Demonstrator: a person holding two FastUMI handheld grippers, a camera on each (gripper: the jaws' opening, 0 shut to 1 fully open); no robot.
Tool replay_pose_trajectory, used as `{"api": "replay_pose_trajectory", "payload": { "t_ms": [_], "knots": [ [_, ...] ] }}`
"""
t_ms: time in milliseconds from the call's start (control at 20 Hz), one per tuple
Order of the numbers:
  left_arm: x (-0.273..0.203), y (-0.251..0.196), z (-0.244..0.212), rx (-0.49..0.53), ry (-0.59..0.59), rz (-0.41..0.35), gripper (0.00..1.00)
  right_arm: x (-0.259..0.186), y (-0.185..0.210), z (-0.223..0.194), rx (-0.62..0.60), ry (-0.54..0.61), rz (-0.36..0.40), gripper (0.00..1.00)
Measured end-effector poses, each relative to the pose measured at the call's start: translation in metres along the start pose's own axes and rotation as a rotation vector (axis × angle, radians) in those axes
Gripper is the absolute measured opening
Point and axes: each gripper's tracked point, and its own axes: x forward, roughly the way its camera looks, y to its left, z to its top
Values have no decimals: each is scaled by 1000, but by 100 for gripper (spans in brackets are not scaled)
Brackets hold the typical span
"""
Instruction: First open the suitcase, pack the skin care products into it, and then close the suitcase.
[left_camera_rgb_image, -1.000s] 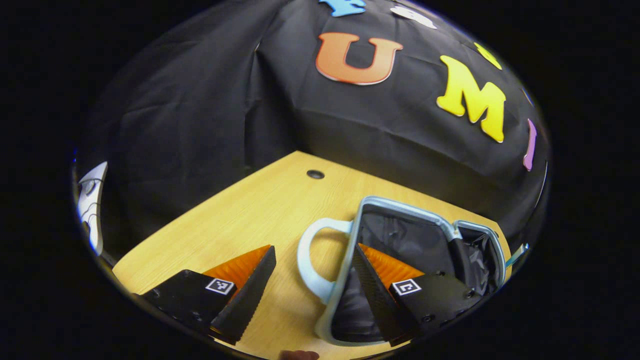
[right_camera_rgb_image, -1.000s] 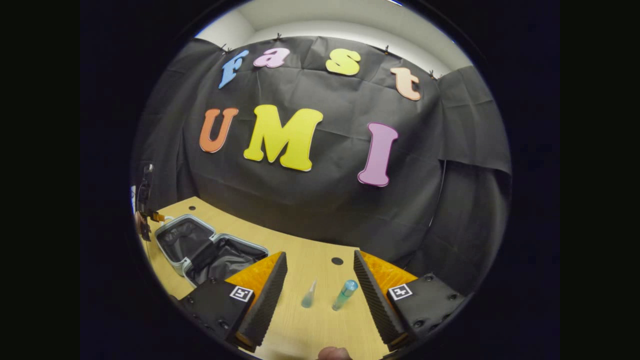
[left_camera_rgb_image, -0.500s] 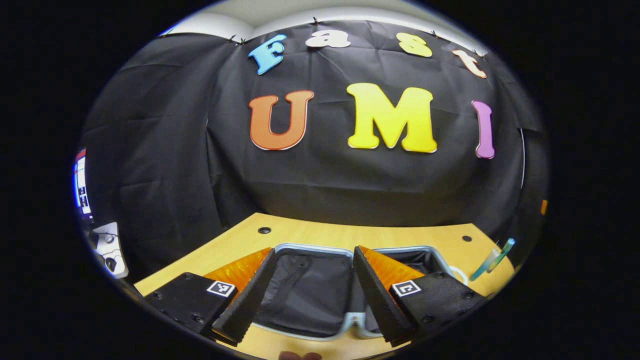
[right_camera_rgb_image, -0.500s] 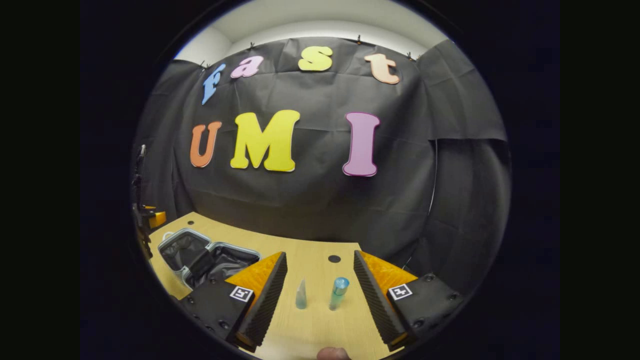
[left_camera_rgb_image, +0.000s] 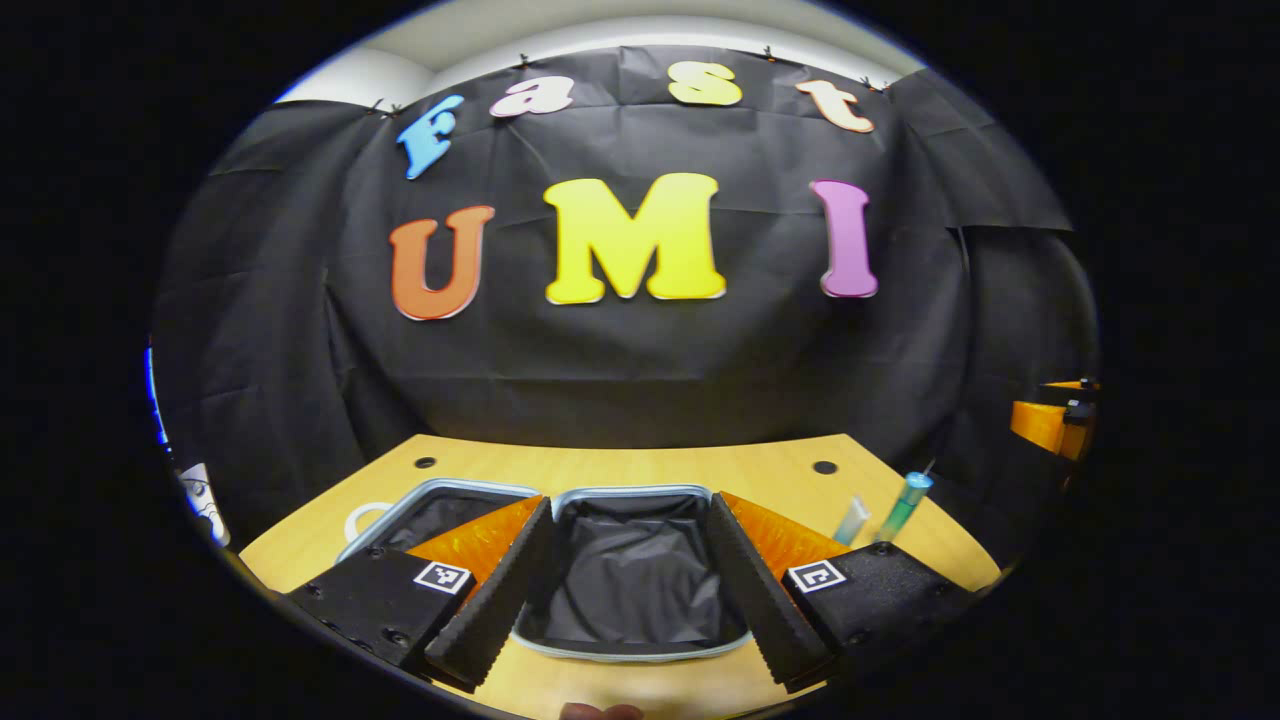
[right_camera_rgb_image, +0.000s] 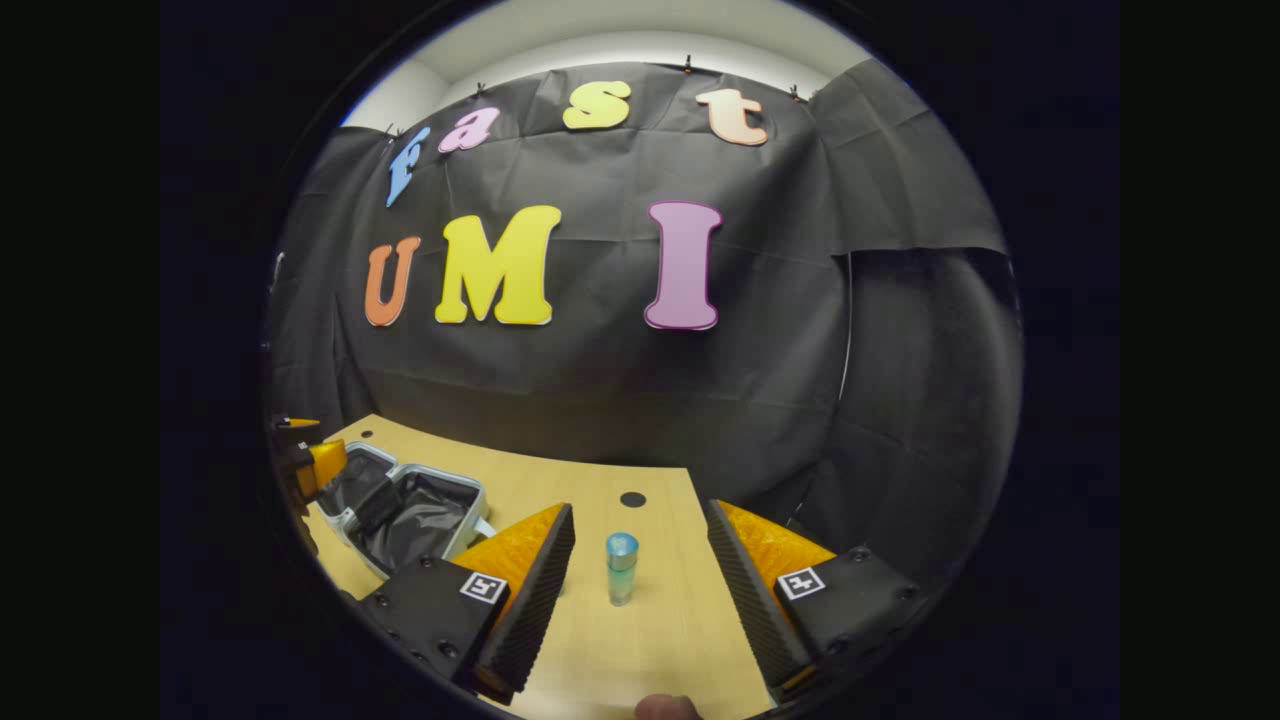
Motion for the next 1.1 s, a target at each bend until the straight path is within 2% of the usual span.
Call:
{"api": "replay_pose_trajectory", "payload": {
  "t_ms": [150,400,550,650,750,1000,1100],
  "knots": [
    [5,-61,-5,36,14,-114,99,-1,-23,-15,2,24,-17,80],
    [20,-152,-42,147,51,-296,99,-9,-59,-47,-22,90,-34,80],
    [39,-190,-76,157,112,-360,100,-12,-81,-65,-42,129,-43,79],
    [55,-206,-104,86,175,-365,99,-13,-96,-67,-35,135,-71,80],
    [72,-208,-127,41,237,-340,99,-15,-104,-68,-35,145,-91,80],
    [116,-210,-157,26,292,-281,99,-17,-130,-74,-9,175,-143,80],
    [127,-213,-169,30,320,-280,99,-18,-139,-81,-3,193,-165,80]
  ]
}}
